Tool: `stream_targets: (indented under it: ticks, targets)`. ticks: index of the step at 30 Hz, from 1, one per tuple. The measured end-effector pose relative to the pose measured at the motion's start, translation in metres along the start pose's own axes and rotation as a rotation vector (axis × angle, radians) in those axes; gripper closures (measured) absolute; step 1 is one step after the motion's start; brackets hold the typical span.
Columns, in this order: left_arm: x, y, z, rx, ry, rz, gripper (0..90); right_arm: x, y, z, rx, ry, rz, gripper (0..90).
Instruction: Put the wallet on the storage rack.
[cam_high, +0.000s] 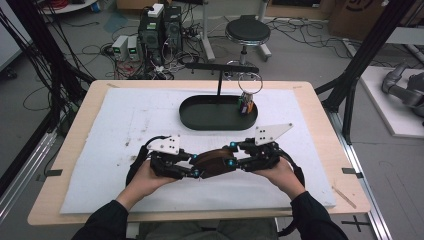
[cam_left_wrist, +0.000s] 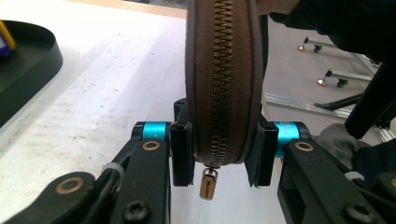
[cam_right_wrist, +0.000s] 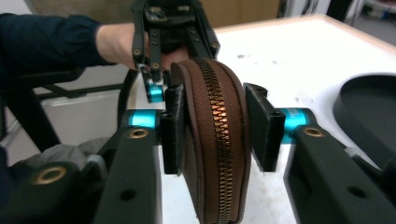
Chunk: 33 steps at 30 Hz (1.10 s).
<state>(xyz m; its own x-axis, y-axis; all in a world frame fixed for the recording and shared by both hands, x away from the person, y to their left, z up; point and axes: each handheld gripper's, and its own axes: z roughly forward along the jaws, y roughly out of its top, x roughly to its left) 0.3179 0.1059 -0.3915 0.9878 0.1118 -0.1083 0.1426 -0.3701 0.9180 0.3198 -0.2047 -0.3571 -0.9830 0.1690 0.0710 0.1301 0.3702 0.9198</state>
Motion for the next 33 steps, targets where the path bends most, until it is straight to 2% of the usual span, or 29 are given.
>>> stream_targets:
  ticks: [2, 4, 6, 8, 11, 15, 18, 19, 22, 24, 26, 30, 33]
  targets:
    - [0.001, -0.002, -0.003, -0.079, 0.006, -0.016, 62.8, 0.0, -0.001, -0.002, -0.031, 0.004, 0.01, 67.2]
    - [0.003, -0.004, -0.007, -0.165, 0.007, -0.042, 55.1, 0.0, -0.002, -0.004, -0.075, -0.002, 0.02, 68.4]
    - [0.006, -0.005, -0.01, -0.209, 0.001, -0.055, 49.9, 0.0, -0.004, -0.007, -0.119, -0.01, 0.045, 68.8]
    - [0.007, -0.006, -0.011, -0.243, -0.007, -0.064, 49.7, -0.001, -0.006, -0.009, -0.166, -0.014, 0.064, 68.8]
    - [0.006, -0.005, -0.01, -0.256, -0.015, -0.06, 50.8, 0.0, -0.005, -0.008, -0.212, -0.017, 0.082, 68.8]
    - [0.006, -0.005, -0.015, -0.275, -0.031, -0.057, 64.3, 0.001, -0.005, -0.004, -0.184, 0.0, 0.066, 66.1]
    - [0.004, -0.003, -0.015, -0.24, -0.027, -0.04, 66.6, 0.001, -0.004, -0.004, -0.108, -0.014, 0.052, 59.8]
    - [0.004, -0.002, -0.015, -0.236, -0.03, -0.041, 66.8, 0.0, -0.005, -0.003, -0.077, -0.016, 0.05, 54.9]
    - [0.004, 0.0, -0.017, -0.22, -0.035, -0.052, 66.9, -0.001, -0.005, -0.004, -0.031, -0.016, 0.054, 52.3]
    - [0.005, 0.001, -0.018, -0.21, -0.03, -0.048, 67.0, -0.001, -0.005, -0.005, -0.015, -0.011, 0.056, 53.0]
    - [0.005, 0.0, -0.018, -0.202, -0.03, -0.045, 66.9, -0.002, -0.006, -0.006, -0.013, -0.01, 0.044, 62.7]
    - [0.005, 0.001, -0.018, -0.213, -0.038, -0.045, 65.9, -0.002, -0.008, -0.007, -0.025, -0.001, 0.03, 67.7]
    - [0.004, 0.001, -0.019, -0.229, -0.031, -0.046, 60.9, -0.002, -0.008, -0.008, -0.034, 0.007, 0.032, 69.5]
